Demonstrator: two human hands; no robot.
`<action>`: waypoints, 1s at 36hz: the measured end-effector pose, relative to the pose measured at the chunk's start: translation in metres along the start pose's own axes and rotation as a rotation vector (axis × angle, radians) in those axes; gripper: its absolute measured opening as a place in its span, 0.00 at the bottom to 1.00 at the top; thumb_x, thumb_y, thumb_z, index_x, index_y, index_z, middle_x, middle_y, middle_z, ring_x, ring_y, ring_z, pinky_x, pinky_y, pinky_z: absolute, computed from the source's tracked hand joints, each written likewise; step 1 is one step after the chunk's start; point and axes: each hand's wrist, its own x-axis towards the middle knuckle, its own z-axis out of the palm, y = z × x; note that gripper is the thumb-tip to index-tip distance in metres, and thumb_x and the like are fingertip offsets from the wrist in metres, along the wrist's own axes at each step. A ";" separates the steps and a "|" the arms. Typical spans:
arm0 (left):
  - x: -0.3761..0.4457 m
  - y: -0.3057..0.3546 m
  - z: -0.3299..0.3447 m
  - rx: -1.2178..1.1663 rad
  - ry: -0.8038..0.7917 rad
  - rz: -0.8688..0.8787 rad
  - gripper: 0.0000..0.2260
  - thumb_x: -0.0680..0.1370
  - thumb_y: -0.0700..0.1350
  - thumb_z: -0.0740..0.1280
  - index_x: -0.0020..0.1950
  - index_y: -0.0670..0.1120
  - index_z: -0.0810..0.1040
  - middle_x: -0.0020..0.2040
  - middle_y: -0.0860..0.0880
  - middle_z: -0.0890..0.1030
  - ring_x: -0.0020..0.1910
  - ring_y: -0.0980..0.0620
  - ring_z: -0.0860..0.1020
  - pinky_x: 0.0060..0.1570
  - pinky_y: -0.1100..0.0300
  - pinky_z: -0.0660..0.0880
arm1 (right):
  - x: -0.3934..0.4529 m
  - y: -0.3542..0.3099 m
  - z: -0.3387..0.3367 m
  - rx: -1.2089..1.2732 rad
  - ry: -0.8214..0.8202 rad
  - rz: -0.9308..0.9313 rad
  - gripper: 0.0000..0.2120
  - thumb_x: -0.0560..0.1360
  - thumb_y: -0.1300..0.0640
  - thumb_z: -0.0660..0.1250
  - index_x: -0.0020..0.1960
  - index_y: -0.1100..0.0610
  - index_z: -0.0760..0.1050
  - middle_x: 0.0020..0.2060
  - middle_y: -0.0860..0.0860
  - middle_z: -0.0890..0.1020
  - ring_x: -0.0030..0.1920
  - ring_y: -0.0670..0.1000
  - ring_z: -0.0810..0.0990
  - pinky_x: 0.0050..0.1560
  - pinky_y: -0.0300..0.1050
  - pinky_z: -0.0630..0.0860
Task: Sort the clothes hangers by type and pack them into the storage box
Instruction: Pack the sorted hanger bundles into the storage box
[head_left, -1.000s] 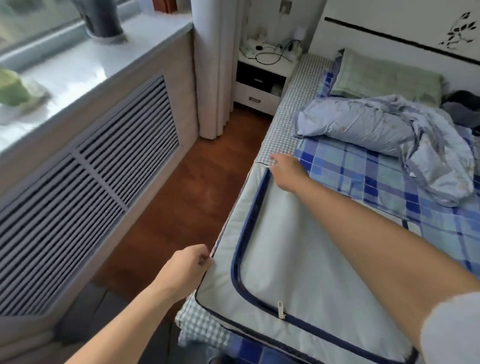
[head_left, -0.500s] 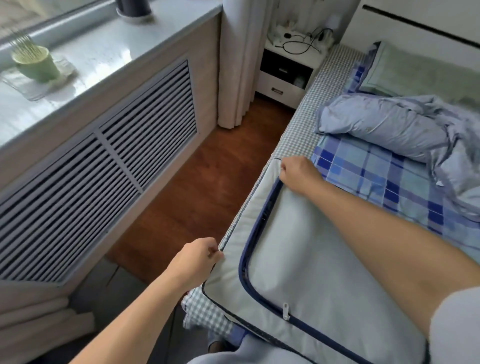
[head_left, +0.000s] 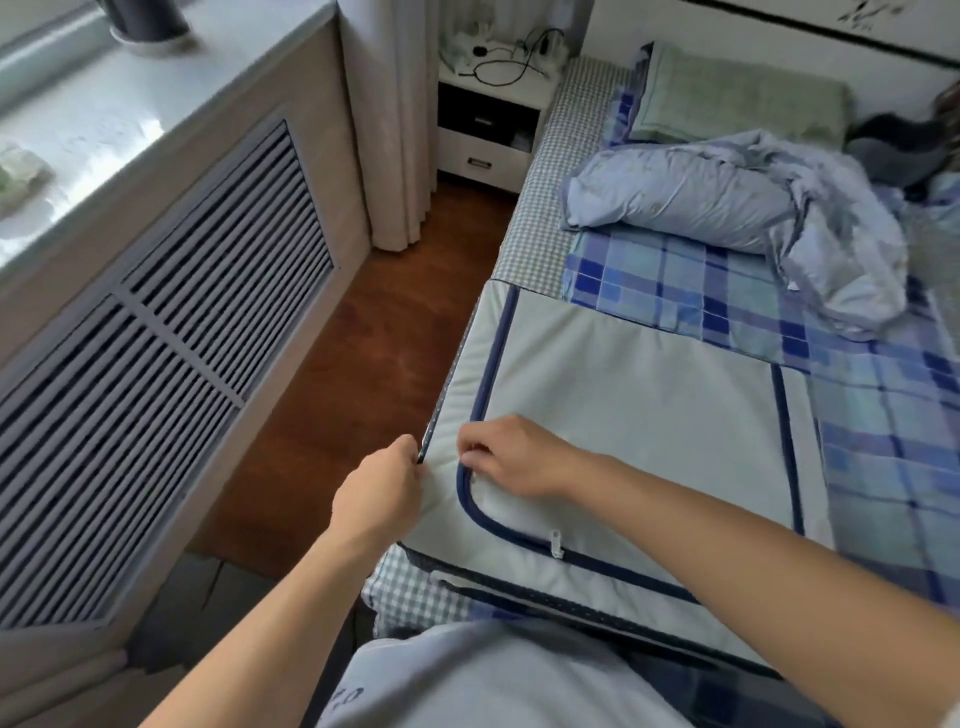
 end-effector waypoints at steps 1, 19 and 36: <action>0.001 -0.001 0.000 0.002 0.002 0.007 0.04 0.81 0.46 0.59 0.48 0.50 0.71 0.39 0.52 0.76 0.36 0.49 0.75 0.38 0.52 0.73 | 0.005 -0.004 0.002 0.017 0.035 0.042 0.05 0.79 0.55 0.61 0.45 0.51 0.72 0.38 0.47 0.79 0.42 0.52 0.77 0.45 0.47 0.73; -0.010 -0.016 0.006 -0.174 -0.006 -0.012 0.03 0.78 0.48 0.61 0.46 0.51 0.74 0.42 0.50 0.80 0.42 0.45 0.79 0.46 0.49 0.79 | -0.017 -0.022 0.017 -0.143 0.004 -0.069 0.06 0.78 0.59 0.64 0.44 0.53 0.79 0.44 0.48 0.79 0.48 0.52 0.78 0.52 0.48 0.75; -0.021 -0.017 0.015 -0.096 0.053 0.039 0.06 0.81 0.48 0.57 0.50 0.49 0.72 0.39 0.54 0.75 0.39 0.47 0.76 0.42 0.51 0.75 | -0.029 -0.031 0.023 -0.132 0.000 0.032 0.07 0.80 0.59 0.63 0.48 0.56 0.80 0.44 0.47 0.74 0.47 0.49 0.73 0.50 0.42 0.70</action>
